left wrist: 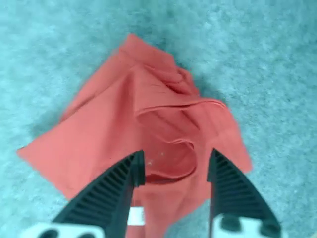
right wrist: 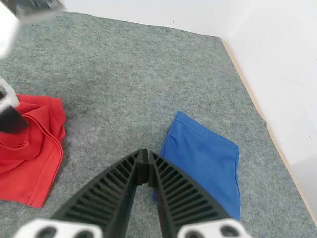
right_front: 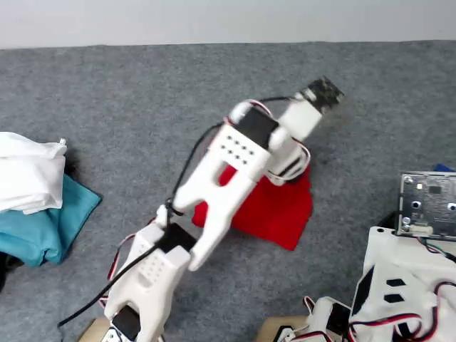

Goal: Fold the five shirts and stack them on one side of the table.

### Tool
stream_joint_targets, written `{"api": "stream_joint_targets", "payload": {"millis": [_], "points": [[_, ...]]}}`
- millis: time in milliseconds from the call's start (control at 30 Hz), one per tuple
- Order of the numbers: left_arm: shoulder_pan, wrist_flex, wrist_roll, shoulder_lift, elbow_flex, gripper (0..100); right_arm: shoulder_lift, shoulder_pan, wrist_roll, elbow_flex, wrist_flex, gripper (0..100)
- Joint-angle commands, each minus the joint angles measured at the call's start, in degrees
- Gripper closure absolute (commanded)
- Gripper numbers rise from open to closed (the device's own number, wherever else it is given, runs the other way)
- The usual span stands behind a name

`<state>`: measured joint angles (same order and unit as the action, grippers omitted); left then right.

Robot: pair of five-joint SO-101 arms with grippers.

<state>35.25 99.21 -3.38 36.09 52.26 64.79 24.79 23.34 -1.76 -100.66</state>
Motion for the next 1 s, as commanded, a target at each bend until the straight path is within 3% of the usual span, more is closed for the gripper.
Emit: {"api": "stream_joint_targets", "payload": {"millis": [0,200,467,733,967], "points": [[-3.8,1.4,0.6,-6.8,-0.5,79,0.1,0.7,0.6,2.6,-1.9,99.0],[-10.8,1.2,0.5,-7.4,-3.7,80,0.1,0.7,0.6,2.5,-1.9,99.0],[-10.9,1.1,-1.0,4.8,-3.8,91,0.1,0.7,0.6,0.4,-1.9,99.0],[-1.4,1.4,-0.7,10.0,-5.2,97,0.1,0.7,0.6,0.4,-1.9,99.0],[8.1,1.5,-0.7,-2.0,-15.7,98,0.2,0.7,0.6,0.4,-1.9,99.0]]}}
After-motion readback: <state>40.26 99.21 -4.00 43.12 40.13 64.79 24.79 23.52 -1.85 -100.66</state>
